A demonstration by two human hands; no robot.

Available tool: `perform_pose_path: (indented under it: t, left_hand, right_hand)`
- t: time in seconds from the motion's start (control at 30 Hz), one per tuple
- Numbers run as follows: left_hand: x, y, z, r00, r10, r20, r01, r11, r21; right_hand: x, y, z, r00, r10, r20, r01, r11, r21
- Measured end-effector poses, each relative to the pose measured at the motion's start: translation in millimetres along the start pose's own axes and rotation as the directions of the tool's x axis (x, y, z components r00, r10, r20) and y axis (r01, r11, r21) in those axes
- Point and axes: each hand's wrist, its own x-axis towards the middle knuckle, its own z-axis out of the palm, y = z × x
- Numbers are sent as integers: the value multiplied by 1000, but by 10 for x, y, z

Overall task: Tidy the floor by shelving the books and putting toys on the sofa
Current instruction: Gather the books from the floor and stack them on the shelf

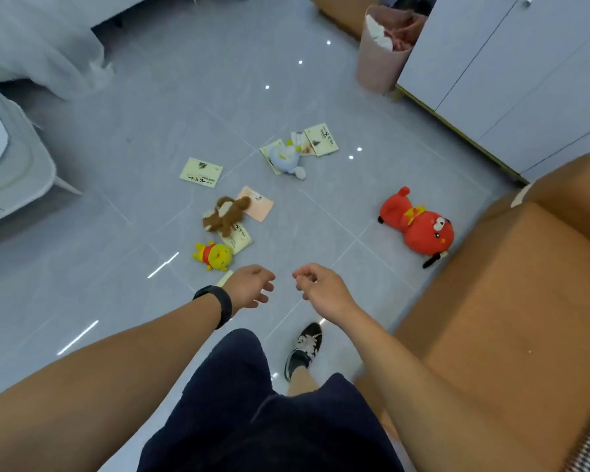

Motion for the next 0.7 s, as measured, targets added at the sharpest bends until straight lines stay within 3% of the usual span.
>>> perform_pose_path:
  t: [0.27,0.47,0.7]
  left_hand:
    - [690,802,-153,997,-81,-5,79,986,-146]
    - [1628,1608,-692,980,-194,-40,176,944,-278]
    - [2468,2825,-1266,990,-138,-41,125,962,-242]
  right_hand:
    - [1327,-780,-690,997,-7,80,15,994,-106]
    - [2527,-1445,-994,984,20,177,15,981,-195]
    - [3688,-2105,-1709,986,50,158,-14,976,-217]
